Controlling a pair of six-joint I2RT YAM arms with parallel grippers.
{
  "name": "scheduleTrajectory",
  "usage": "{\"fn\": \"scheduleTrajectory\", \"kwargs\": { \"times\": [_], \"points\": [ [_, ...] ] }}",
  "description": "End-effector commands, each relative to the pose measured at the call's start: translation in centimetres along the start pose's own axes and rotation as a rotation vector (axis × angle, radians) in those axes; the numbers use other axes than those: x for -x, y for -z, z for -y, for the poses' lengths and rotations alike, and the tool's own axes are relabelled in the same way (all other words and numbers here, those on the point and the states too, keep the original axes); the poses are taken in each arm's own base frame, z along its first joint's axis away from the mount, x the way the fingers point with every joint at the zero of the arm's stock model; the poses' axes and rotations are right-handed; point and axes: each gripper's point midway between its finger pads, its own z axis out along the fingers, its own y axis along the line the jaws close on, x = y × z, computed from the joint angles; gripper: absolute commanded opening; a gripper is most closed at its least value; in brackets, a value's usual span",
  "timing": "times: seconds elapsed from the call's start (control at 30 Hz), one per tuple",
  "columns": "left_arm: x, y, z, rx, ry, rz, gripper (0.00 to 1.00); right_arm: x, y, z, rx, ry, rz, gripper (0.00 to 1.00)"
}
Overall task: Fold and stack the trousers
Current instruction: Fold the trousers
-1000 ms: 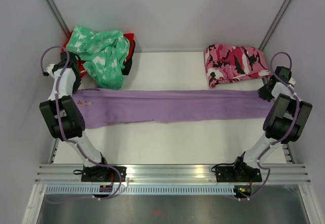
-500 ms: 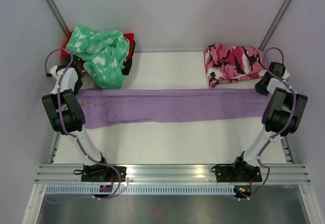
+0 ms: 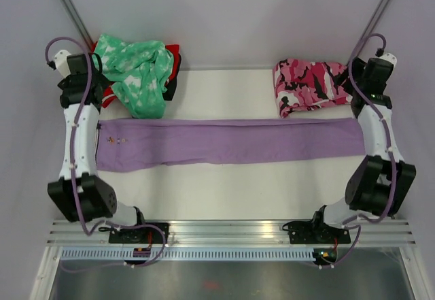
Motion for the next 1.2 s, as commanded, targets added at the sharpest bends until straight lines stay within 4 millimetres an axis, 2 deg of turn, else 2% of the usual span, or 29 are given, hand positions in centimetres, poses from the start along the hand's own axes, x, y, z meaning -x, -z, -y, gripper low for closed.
{"fn": "scheduleTrajectory", "kwargs": {
  "times": [0.0,0.03,0.07,0.1,0.13,0.17,0.23,0.27,0.33,0.37,0.4,0.43,0.47,0.6,0.63,0.7,0.73,0.77,0.8,0.97,1.03,1.07,1.1,1.17],
  "points": [
    [-1.5,6.4,4.1,-0.3,-0.083,-0.019,0.69,0.0,4.9,-5.6,0.205,0.09,0.038,0.74],
    [-4.5,6.1,3.9,-0.325,-0.101,-0.079,0.65,-0.6,5.5,-6.5,0.239,0.1,0.041,0.73],
    [-5.1,6.9,4.2,-0.384,-0.096,-0.081,0.64,-1.3,7.1,-8.2,0.302,0.113,0.045,0.72],
    [-5.8,7.0,5.1,-0.445,-0.088,-0.093,0.64,-3.2,7.1,-8.4,0.323,0.122,0.022,0.72],
    [-7.5,6.1,5.1,-0.447,-0.111,-0.131,0.63,-4.2,7.5,-8.9,0.347,0.13,0.011,0.71],
    [-8.2,5.7,5.5,-0.468,-0.132,-0.151,0.61,-5.1,8.2,-9.7,0.375,0.144,0.002,0.7],
    [-8.9,4.8,6.6,-0.504,-0.186,-0.181,0.56,-7.4,8.2,-9.5,0.37,0.151,-0.053,0.68],
    [-10.4,3.3,7.0,-0.49,-0.22,-0.231,0.55,-8.2,8.3,-9.8,0.382,0.156,-0.076,0.67],
    [-10.8,2.1,7.4,-0.472,-0.268,-0.265,0.56,-9.6,8.2,-9.3,0.369,0.157,-0.108,0.67],
    [-11.3,1.3,7.5,-0.459,-0.282,-0.286,0.59,-10.0,8.3,-9.3,0.368,0.158,-0.115,0.67],
    [-12.3,-0.1,8.0,-0.447,-0.301,-0.318,0.67,-10.7,8.1,-8.9,0.362,0.159,-0.125,0.67],
    [-12.7,-0.9,8.2,-0.451,-0.319,-0.327,0.7,-11.0,8.0,-8.7,0.357,0.158,-0.128,0.67],
    [-13.9,-2.1,8.4,-0.436,-0.33,-0.359,0.73,-11.3,7.9,-8.6,0.354,0.155,-0.134,0.67],
    [-14.3,-4.7,9.7,-0.418,-0.34,-0.351,0.81,-12.2,7.3,-8.7,0.353,0.148,-0.165,0.67],
    [-14.1,-5.3,9.9,-0.413,-0.333,-0.342,0.81,-12.3,7.0,-8.8,0.354,0.149,-0.17,0.67],
    [-13.8,-6.0,10.8,-0.424,-0.323,-0.332,0.6,-12.1,6.9,-9.0,0.357,0.148,-0.167,0.68],
    [-13.4,-5.8,11.4,-0.436,-0.312,-0.324,0.45,-12.2,6.8,-9.1,0.359,0.149,-0.17,0.67],
    [-12.6,-5.6,12.1,-0.463,-0.296,-0.305,0.18,-12.0,6.8,-9.2,0.359,0.149,-0.166,0.68],
    [-11.3,-5.3,12.9,-0.476,-0.262,-0.277,0.05,-11.8,6.8,-9.3,0.359,0.148,-0.161,0.68],
    [-3.8,-0.5,18.0,-0.696,-0.116,-0.11,0.02,-12.0,6.4,-9.3,0.355,0.151,-0.158,0.67],
    [-2.3,0.1,19.3,-0.733,-0.053,-0.094,0.02,-12.4,6.0,-9.1,0.346,0.151,-0.167,0.68],
    [-0.6,1.0,20.4,-0.778,-0.025,-0.062,0.02,-12.7,5.8,-9.0,0.344,0.15,-0.171,0.67],
    [0.2,1.4,21.2,-0.8,0.01,-0.056,0.02,-13.1,5.5,-9.0,0.341,0.148,-0.184,0.68],
    [1.6,1.0,22.7,-0.826,0.05,-0.036,0.02,-13.4,5.2,-9.0,0.344,0.142,-0.188,0.67]
  ]
}}
